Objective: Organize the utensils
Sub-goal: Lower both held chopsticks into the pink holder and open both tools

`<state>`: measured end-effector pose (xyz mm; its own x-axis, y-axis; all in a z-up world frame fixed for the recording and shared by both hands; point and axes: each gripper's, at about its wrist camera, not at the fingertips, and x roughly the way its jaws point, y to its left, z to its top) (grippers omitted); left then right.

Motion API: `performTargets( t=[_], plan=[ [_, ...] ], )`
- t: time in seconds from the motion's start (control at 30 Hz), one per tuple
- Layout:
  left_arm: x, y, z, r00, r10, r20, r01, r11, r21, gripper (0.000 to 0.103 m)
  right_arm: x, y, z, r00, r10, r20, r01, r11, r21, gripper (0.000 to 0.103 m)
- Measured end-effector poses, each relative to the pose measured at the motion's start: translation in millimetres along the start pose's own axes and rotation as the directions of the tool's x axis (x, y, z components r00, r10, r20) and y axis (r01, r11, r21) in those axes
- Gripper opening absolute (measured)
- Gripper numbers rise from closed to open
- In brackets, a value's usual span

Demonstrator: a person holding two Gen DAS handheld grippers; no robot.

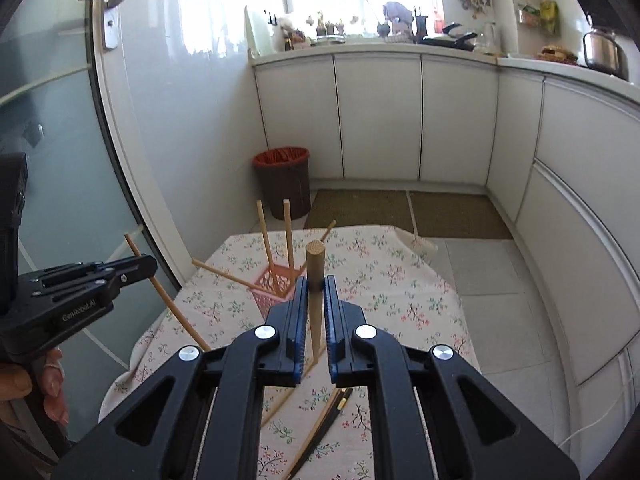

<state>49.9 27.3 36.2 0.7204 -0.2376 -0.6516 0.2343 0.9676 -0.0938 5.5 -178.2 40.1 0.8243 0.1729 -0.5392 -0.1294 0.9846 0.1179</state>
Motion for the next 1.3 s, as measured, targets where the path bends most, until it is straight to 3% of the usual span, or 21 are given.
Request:
performTargets(
  t=[0.2,0.37,0.63,0.77,0.8,0.87,1.17,1.3],
  plan=[
    [-14,-4,40,0.996,0.007,0.089,-0.009,1.0,0.019,0.005,-10,6,40,0.994,0.025,0.102,-0.028,0.999,0.025,0.008],
    [5,-7,70,0.991,0.038,0.128,-0.04,0.999,0.013,0.004,7,14,59,0.99,0.043,0.134,-0.049,0.998,0.044,0.008],
    [71,10,92,0.994,0.057,0.093,-0.054,0.998,-0.041,0.004,50,14,61,0.992,0.063,0.106,-0.071,0.995,0.073,0.009],
    [111,21,85,0.999,0.052,0.015,-0.051,0.996,-0.075,0.006,74,14,56,0.994,0.072,0.08,-0.08,0.992,0.093,0.009],
    [117,25,81,0.999,0.046,-0.002,-0.046,0.995,-0.088,0.011,79,15,54,0.994,0.074,0.075,-0.081,0.992,0.092,0.009],
    [117,35,75,1.0,0.027,-0.006,-0.027,0.993,-0.119,0.015,87,15,51,0.995,0.071,0.073,-0.077,0.993,0.086,0.009],
    [71,70,78,0.994,0.068,0.081,-0.051,0.979,-0.199,0.019,116,28,46,0.996,0.067,0.051,-0.071,0.994,0.083,0.009],
    [73,77,73,0.995,0.084,0.062,-0.069,0.975,-0.21,0.022,138,32,40,0.996,0.084,0.027,-0.086,0.993,0.08,0.009]
  ],
)
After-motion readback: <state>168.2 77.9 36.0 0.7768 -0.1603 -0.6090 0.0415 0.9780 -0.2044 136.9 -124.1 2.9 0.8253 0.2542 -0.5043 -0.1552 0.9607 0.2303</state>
